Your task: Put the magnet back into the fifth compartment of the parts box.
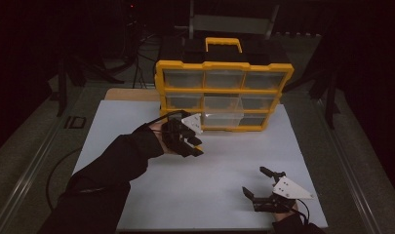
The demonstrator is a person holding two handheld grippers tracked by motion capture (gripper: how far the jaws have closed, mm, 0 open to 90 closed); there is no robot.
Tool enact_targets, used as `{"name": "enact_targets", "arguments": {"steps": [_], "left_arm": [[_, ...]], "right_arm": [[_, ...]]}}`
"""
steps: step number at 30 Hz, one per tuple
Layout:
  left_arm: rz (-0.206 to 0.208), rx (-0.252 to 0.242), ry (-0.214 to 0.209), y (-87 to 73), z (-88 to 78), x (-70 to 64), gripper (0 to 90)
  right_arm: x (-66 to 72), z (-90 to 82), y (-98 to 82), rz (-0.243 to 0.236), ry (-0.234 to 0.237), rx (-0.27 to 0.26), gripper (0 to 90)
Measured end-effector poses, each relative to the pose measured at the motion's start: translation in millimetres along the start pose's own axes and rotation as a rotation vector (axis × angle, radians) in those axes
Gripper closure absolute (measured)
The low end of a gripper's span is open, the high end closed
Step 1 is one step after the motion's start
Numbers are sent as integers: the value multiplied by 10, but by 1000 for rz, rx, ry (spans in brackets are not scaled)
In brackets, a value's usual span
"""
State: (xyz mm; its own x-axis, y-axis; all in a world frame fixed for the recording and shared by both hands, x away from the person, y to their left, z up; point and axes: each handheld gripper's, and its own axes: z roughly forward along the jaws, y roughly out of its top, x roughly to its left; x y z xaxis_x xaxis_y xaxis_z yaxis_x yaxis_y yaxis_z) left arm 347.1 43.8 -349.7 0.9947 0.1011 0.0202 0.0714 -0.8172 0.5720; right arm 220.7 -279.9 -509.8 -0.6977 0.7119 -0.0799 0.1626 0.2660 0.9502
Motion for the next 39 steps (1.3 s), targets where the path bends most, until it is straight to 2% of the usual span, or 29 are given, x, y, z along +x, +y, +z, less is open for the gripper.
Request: {"name": "enact_targets", "arguments": {"steps": [14,18,27,29,31,39], "left_arm": [[36,-4,-3,342,-94,86,633],[37,-14,-7,380,-111,102,633],[41,-37,-25,586,-219,165,633],[41,-37,-25,586,-219,165,633],[38,-53,-29,668,-274,195,633],[39,-71,-18,802,-353,279,633]], "right_arm": [[5,1,4,-6,1,1,83],[3,0,3,-4,1,0,83],[2,-5,6,2,2,-1,84],[2,-4,5,4,2,-1,84],[3,-2,4,1,4,1,83],[1,-6,5,4,4,-2,83]]}}
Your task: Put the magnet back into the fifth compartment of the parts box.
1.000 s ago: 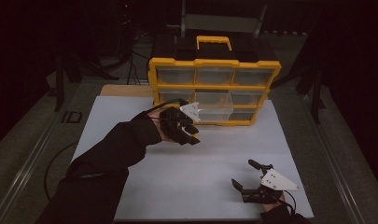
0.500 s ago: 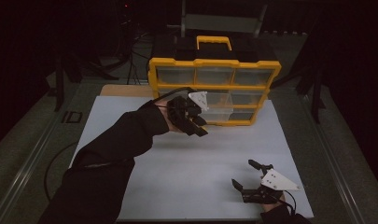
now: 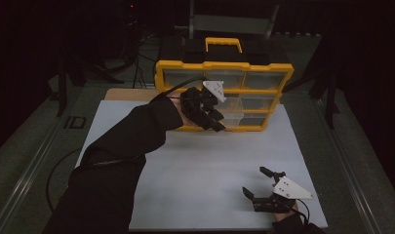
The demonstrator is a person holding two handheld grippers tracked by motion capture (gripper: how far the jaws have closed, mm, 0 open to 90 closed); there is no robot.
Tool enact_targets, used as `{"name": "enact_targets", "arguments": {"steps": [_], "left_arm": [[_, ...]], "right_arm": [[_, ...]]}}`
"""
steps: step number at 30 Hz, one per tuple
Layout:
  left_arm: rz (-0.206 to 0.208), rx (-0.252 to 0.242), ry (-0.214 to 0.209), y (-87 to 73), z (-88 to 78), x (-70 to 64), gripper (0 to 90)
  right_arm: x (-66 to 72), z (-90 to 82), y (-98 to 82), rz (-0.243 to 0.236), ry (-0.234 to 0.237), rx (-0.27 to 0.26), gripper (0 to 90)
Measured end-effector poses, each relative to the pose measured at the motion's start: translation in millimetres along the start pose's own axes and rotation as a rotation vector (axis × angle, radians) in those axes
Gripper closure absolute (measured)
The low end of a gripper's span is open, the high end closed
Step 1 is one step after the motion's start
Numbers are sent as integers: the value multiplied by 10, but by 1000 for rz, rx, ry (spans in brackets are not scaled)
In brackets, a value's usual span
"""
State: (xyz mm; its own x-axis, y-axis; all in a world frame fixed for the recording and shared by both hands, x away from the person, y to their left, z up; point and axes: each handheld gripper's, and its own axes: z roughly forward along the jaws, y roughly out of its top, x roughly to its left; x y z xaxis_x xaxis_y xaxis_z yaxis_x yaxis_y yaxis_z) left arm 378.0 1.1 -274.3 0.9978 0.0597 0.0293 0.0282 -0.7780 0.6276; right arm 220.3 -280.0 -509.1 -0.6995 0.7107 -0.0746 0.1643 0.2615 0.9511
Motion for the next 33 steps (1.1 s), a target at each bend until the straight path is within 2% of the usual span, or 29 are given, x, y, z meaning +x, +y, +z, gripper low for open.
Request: {"name": "enact_targets", "arguments": {"steps": [7,9,11,20,21,24,30,31,33], "left_arm": [[-20,-32,7,36,-3,108,633],[-36,-44,-1,42,-8,146,633],[-54,-58,6,53,-9,177,633],[-71,-76,39,104,-2,285,633],[-94,-97,62,113,-8,332,633],[-111,-112,84,124,-6,385,633],[-139,-137,88,139,92,462,633],[-142,-136,101,139,118,473,633],[-155,-145,93,138,170,496,633]], "right_arm": [[2,-6,2,1,-2,-1,84],[2,-7,2,2,-3,-1,83],[0,-5,0,1,-2,-1,84],[-1,-6,-2,2,-2,1,83],[-1,-6,-2,3,-2,2,83],[-6,-2,-6,1,-2,1,84],[-3,-4,-4,2,2,0,83],[-4,-5,-4,2,1,0,83],[-7,-8,-7,3,-2,2,83]]}}
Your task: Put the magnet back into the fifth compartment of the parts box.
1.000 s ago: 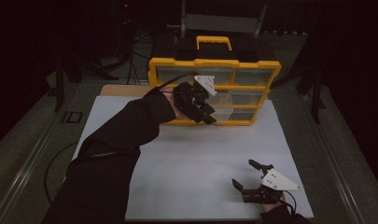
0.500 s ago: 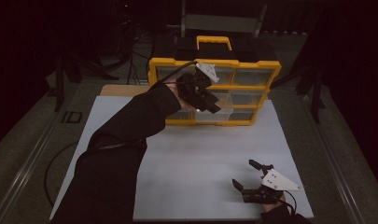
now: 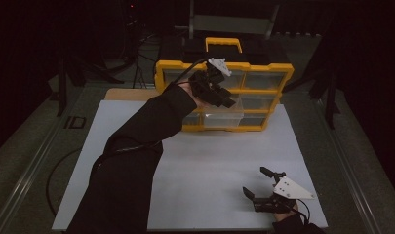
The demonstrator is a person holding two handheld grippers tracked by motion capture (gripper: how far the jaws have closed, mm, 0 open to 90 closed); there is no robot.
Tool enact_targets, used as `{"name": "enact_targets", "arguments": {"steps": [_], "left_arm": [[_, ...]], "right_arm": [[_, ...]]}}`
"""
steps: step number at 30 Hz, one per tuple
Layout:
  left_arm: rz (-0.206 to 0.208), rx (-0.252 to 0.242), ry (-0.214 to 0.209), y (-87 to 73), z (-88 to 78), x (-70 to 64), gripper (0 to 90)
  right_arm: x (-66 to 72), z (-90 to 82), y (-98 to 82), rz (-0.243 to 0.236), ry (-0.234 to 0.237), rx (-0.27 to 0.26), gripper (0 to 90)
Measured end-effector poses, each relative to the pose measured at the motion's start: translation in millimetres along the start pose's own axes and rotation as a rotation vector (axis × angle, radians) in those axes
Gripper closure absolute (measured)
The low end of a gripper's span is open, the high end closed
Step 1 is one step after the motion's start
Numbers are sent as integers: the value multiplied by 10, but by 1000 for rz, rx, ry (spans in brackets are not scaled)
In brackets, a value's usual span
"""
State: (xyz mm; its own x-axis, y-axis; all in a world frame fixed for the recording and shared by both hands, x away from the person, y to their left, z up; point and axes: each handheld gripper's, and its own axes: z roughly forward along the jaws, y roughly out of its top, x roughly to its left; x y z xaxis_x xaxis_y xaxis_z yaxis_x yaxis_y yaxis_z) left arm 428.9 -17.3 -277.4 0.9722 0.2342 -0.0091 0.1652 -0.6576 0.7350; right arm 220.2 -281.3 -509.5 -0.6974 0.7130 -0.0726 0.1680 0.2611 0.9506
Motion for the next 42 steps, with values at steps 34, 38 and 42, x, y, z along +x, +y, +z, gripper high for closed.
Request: {"name": "enact_targets", "arguments": {"steps": [34,38,42], "left_arm": [[-193,88,121,-152,322,265,630],[-199,99,129,-154,322,271,630],[-208,119,125,-153,341,277,630]], "right_arm": [[3,10,-8,2,11,7,84],[3,9,-8,3,12,7,83],[1,8,-9,3,12,7,84]]}}
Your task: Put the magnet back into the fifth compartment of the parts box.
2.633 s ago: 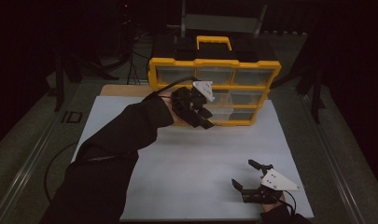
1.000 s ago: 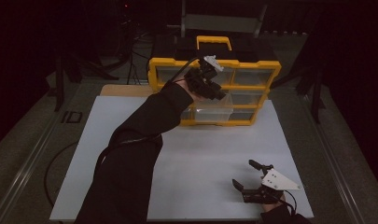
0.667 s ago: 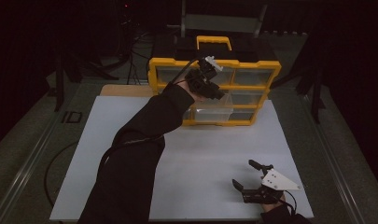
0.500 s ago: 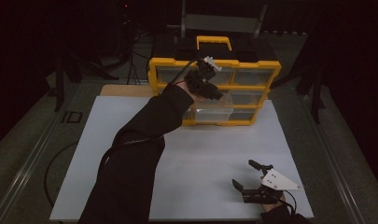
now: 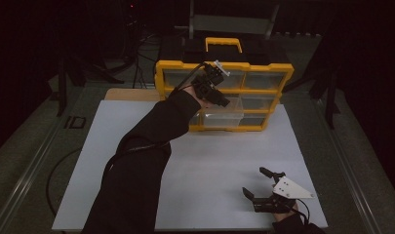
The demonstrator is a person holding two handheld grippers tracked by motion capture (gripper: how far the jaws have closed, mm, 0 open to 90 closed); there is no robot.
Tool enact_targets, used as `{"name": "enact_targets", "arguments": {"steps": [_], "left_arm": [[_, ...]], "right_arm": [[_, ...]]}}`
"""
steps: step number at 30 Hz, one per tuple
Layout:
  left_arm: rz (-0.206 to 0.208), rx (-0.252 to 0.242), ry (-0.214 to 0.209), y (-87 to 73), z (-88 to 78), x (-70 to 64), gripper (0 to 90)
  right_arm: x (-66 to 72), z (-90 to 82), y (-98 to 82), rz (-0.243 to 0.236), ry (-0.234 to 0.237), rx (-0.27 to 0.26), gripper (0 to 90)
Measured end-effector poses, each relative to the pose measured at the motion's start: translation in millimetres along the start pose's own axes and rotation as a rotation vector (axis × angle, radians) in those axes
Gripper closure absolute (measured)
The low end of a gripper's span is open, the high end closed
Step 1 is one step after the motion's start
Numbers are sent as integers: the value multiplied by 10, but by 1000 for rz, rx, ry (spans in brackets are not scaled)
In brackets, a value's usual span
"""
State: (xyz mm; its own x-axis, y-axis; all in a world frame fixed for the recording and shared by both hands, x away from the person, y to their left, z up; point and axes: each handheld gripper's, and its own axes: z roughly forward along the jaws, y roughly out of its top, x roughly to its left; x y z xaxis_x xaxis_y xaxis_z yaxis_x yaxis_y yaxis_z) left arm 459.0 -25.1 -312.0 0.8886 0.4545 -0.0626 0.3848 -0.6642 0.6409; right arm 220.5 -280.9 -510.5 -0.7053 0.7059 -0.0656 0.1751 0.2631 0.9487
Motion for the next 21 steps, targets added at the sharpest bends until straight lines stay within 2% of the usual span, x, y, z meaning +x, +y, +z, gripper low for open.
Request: {"name": "enact_targets", "arguments": {"steps": [2,6,11,18,20,21], "left_arm": [[-8,16,6,2,22,-4,628],[5,52,19,6,43,-21,628],[2,41,20,7,20,-28,628],[8,-13,9,22,-29,-51,626],[3,-25,9,22,-37,-52,618],[3,-29,6,21,-41,-57,585]], "right_arm": [[0,1,0,1,1,0,84],[3,5,-1,-1,2,3,84],[2,2,-1,-1,1,1,84],[2,2,0,-1,1,2,83],[0,2,-1,-3,-1,2,84],[2,0,0,-3,-1,2,84]]}}
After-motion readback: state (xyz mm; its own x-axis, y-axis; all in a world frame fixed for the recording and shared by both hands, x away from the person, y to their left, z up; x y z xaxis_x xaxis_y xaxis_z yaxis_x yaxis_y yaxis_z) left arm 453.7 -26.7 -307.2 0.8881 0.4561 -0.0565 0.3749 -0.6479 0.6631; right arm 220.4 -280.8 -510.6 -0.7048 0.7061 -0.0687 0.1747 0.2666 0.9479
